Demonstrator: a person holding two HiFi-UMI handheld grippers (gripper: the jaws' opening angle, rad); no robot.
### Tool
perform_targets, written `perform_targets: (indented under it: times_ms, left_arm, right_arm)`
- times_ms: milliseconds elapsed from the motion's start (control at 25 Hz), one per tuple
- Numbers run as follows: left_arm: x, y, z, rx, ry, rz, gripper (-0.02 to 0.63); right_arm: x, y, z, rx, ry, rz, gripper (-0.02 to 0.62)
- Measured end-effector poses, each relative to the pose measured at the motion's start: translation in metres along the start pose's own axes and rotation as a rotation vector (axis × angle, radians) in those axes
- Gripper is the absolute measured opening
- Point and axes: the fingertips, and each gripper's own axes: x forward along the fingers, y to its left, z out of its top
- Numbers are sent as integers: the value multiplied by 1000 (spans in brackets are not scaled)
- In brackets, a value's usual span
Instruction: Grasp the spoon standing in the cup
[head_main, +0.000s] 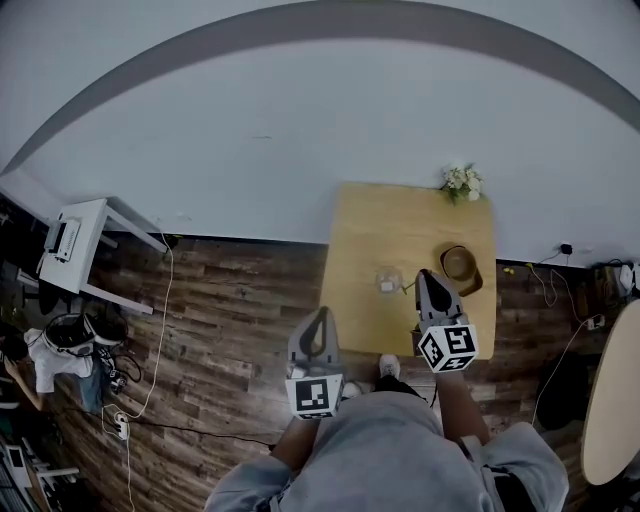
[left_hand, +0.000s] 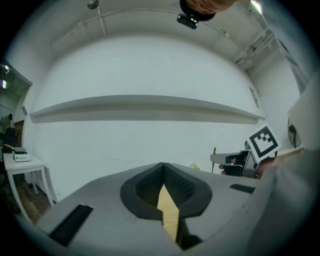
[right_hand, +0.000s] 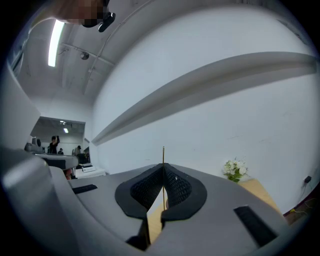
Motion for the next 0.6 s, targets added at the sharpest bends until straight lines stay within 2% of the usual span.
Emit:
perform_targets:
  times_ms: [360,600]
  left_arm:
    - [-10,-18,-7,-13,-2,-110,2]
    - [-17,-41,-8,-21,-8,-169,2]
  right_arm:
    - [-67,14,28,-1,-101,-94,0]
    - [-100,21,29,-23,-117,-109,0]
